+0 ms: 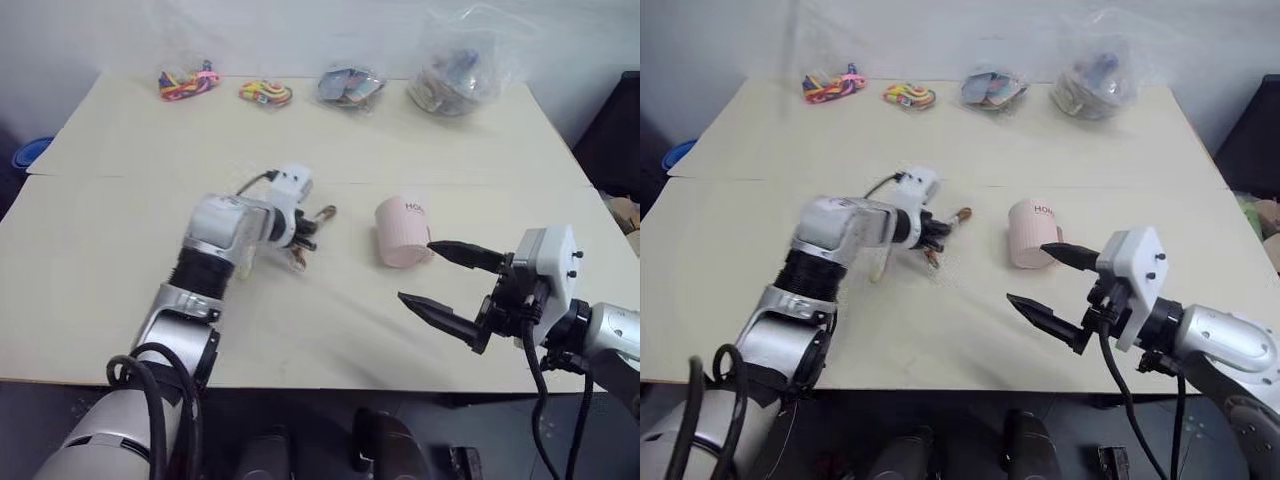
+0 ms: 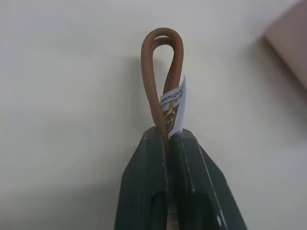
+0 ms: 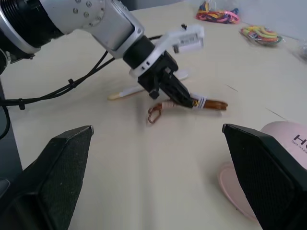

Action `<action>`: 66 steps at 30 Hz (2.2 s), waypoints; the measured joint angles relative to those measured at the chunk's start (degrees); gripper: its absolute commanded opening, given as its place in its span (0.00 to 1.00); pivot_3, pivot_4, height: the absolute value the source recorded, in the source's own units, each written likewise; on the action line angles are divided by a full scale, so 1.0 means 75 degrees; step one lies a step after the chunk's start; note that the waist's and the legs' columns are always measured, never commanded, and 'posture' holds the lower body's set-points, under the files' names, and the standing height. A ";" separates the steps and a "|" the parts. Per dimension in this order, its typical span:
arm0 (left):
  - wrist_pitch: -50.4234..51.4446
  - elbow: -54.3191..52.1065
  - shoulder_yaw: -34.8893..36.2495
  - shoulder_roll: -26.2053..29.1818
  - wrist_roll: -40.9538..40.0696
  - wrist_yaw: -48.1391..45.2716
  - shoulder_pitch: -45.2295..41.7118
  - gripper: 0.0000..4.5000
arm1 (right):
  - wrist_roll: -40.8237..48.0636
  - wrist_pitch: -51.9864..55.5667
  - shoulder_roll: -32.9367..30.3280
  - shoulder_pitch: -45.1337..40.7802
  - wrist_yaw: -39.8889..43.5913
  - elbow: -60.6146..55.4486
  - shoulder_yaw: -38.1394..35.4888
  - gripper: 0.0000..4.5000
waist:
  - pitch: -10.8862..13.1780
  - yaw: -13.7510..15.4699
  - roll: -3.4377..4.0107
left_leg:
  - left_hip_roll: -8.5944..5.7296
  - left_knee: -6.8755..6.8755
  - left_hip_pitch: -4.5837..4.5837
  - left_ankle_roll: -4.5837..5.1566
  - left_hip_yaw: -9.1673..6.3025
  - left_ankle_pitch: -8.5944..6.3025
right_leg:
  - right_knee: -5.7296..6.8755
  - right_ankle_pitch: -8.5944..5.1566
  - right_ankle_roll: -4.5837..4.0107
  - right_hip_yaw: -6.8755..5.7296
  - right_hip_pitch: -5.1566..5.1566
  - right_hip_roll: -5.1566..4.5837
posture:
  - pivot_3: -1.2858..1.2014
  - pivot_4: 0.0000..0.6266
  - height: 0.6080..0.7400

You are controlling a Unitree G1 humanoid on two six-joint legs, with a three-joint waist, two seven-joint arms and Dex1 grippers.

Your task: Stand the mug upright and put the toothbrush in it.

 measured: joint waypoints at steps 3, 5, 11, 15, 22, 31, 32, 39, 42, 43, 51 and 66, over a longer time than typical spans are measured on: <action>0.0242 -0.0474 0.0718 0.0932 0.0024 0.0129 -0.0041 0.01 | 0.0063 0.0002 -0.0028 -0.0351 0.0210 0.0125 0.0320 1.00 | 0.0000 -0.0041 0.0000 | 0.0001 -0.0005 0.0012 -0.0001 -0.0020 0.0000 | 0.0004 0.0000 0.0000 0.0007 -0.0004 0.0001 | 0.52 0.24 1.00; 0.0261 -0.0538 0.1195 0.2027 0.0113 0.0118 0.0301 0.01 | 0.0061 -0.0001 -0.0042 -0.0735 0.0484 0.0316 0.0632 1.00 | 0.0000 -0.0170 0.0000 | 0.0002 -0.0016 0.0023 -0.0003 -0.0016 0.0002 | 0.0006 -0.0001 -0.0002 0.0015 -0.0007 0.0002 | 0.52 0.24 1.00; 0.0165 -0.0402 0.2235 0.3911 0.0404 0.0049 0.2224 0.01 | -0.0006 -0.0013 -0.0054 -0.2001 0.1371 0.1186 0.1638 1.00 | -0.0003 -0.0047 -0.0008 | -0.0011 0.0005 -0.0002 -0.0005 -0.0043 0.0002 | 0.0005 -0.0004 -0.0006 0.0003 -0.0010 -0.0007 | 0.52 0.24 1.00; -0.0481 0.0163 0.2692 0.4119 0.0544 0.0077 0.3097 0.01 | -0.0340 -0.0141 -0.0013 -0.2514 0.1921 0.1753 0.2177 1.00 | -0.0016 0.0095 -0.0033 | -0.0011 0.0038 -0.0050 -0.0003 -0.0057 0.0002 | 0.0003 -0.0003 -0.0004 -0.0030 -0.0009 -0.0023 | 0.52 0.24 1.00; -0.0411 -0.0366 0.3236 0.4034 0.0506 0.0264 0.3771 0.47 | -0.0633 -0.0186 0.0040 -0.2757 0.2331 0.2227 0.2358 1.00 | -0.0024 0.0069 -0.0047 | -0.0020 0.0058 -0.0090 -0.0003 -0.0073 0.0002 | 0.0003 0.0000 0.0001 -0.0068 -0.0027 -0.0020 | 0.52 0.24 1.00; 0.0524 -0.1993 0.4636 0.4334 -0.0028 0.0007 0.3924 0.90 | -0.0782 -0.0051 0.0038 -0.3024 0.2207 0.2880 0.2010 1.00 | -0.0023 -0.0024 -0.0049 | -0.0010 0.0055 -0.0089 -0.0006 -0.0068 0.0001 | 0.0004 0.0000 0.0000 -0.0069 -0.0031 -0.0022 | 0.52 0.24 1.00; 0.0606 -0.2171 0.4920 0.4333 -0.0337 -0.0194 0.3585 0.90 | -0.0795 0.0046 0.0038 -0.3316 0.2030 0.3202 0.1869 1.00 | -0.0022 -0.0009 -0.0051 | -0.0009 0.0061 -0.0089 -0.0006 -0.0070 0.0002 | 0.0007 0.0000 0.0000 -0.0071 -0.0030 -0.0023 | 0.52 0.24 1.00; 0.0655 -0.4602 0.4448 0.4463 -0.3329 -0.2913 0.2495 0.90 | -0.2213 0.1162 -0.0167 -0.5410 0.0701 0.6383 0.2114 1.00 | -0.0027 -0.0046 -0.0054 | -0.0008 0.0047 -0.0084 -0.0007 -0.0067 0.0002 | 0.0007 0.0000 0.0000 -0.0061 -0.0029 -0.0045 | 0.52 0.24 1.00; 0.0340 -0.5303 0.3263 0.4496 -0.4006 -0.4022 0.2867 0.90 | -0.2838 0.1717 -0.0006 -0.5787 0.0248 0.7582 0.2392 1.00 | -0.0026 -0.0139 -0.0053 | -0.0014 0.0035 -0.0089 -0.0015 -0.0063 0.0006 | -0.0001 -0.0003 -0.0005 -0.0075 -0.0035 -0.0028 | 0.52 0.24 1.00; 0.0201 -0.5402 0.2898 0.4500 -0.4138 -0.4298 0.2895 0.90 | -0.2995 0.1860 0.0076 -0.5832 0.0167 0.7883 0.2431 1.00 | -0.0024 -0.0186 -0.0050 | -0.0011 0.0031 -0.0092 -0.0020 -0.0065 0.0009 | -0.0001 -0.0004 -0.0006 -0.0079 -0.0040 -0.0026 | 0.52 0.24 1.00; -0.1425 -0.5472 0.0796 0.4533 -0.3683 -0.5336 0.2320 0.90 | -0.3610 0.2632 0.0762 -0.5957 -0.0264 0.8468 0.2641 1.00 | -0.0014 -0.0260 -0.0028 | -0.0006 0.0022 -0.0090 -0.0024 -0.0057 0.0011 | -0.0001 -0.0005 -0.0009 -0.0070 -0.0047 -0.0016 | 0.52 0.24 1.00; -0.2070 -0.4817 0.0391 0.4346 -0.3283 -0.5383 0.2068 0.91 | -0.4229 0.2642 0.1530 -0.5691 -0.0037 0.7985 0.3316 0.25 | -0.0013 -0.0217 -0.0027 | -0.0011 0.0030 -0.0096 -0.0023 -0.0069 0.0011 | -0.0001 -0.0005 -0.0008 -0.0071 -0.0045 -0.0016 | 0.52 0.24 1.00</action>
